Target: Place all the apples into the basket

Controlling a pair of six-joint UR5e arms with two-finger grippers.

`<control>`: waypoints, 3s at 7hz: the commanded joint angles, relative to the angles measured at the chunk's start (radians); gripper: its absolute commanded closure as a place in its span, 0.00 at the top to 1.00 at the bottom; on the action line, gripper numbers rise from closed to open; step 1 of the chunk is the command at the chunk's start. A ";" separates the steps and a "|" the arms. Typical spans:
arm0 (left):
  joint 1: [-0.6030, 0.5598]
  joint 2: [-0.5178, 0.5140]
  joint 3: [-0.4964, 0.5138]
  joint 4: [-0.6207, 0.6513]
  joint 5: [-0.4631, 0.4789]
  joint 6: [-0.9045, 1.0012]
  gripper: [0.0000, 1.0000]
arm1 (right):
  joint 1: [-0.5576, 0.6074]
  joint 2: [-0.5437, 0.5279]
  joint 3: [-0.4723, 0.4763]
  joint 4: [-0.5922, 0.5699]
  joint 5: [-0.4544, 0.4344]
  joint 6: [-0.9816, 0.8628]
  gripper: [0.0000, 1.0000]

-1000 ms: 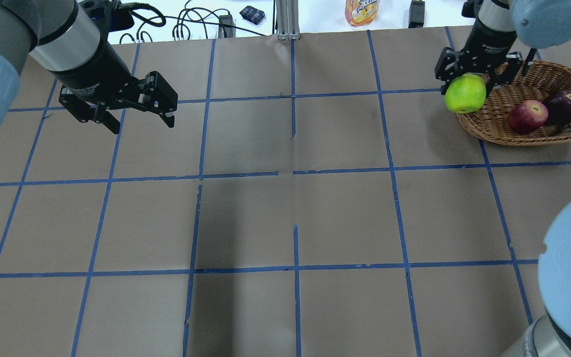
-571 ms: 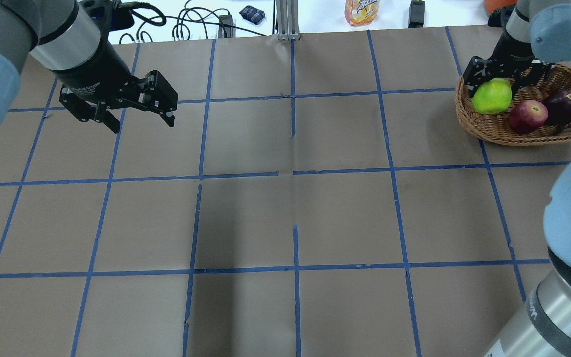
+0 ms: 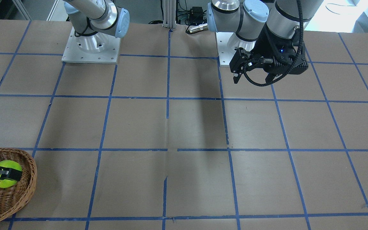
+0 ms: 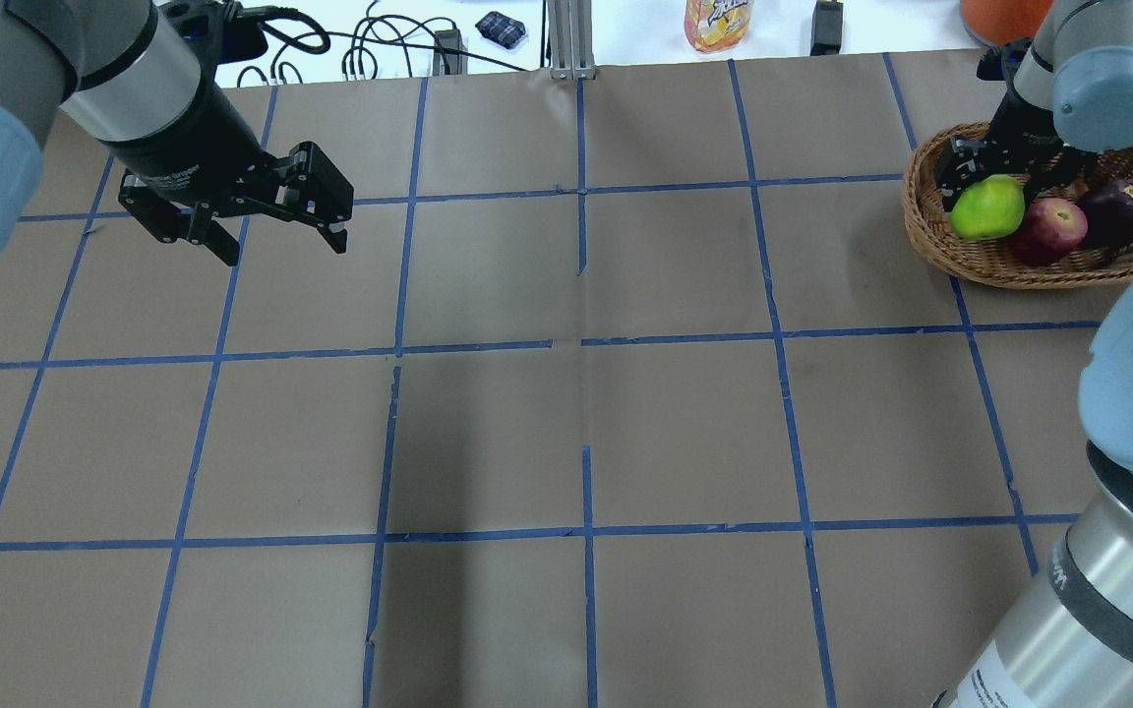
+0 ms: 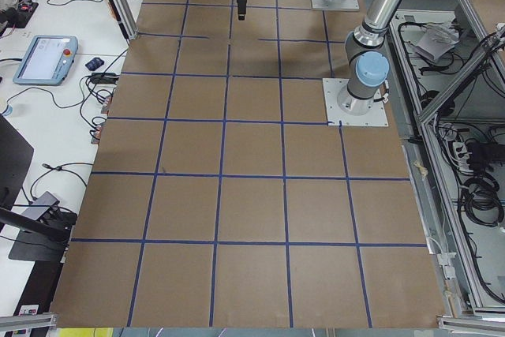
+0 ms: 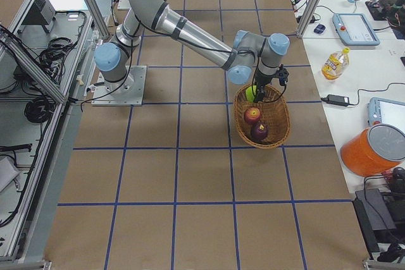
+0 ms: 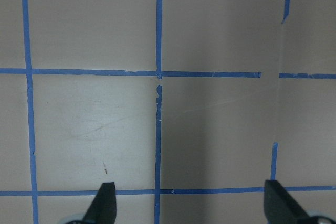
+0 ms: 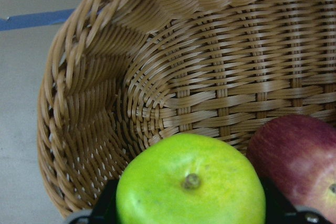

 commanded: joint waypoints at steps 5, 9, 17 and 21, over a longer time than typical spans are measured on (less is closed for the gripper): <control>0.002 0.000 0.001 0.000 0.000 0.000 1.00 | -0.014 -0.099 -0.022 0.148 0.014 -0.051 1.00; 0.000 -0.003 0.007 -0.001 0.005 0.000 1.00 | 0.150 -0.320 0.008 0.333 0.115 0.220 1.00; 0.003 -0.006 0.013 0.000 0.003 0.000 1.00 | 0.376 -0.541 0.066 0.489 0.118 0.406 1.00; 0.003 -0.008 0.010 0.008 0.003 0.000 1.00 | 0.316 -0.559 0.086 0.524 0.111 0.406 1.00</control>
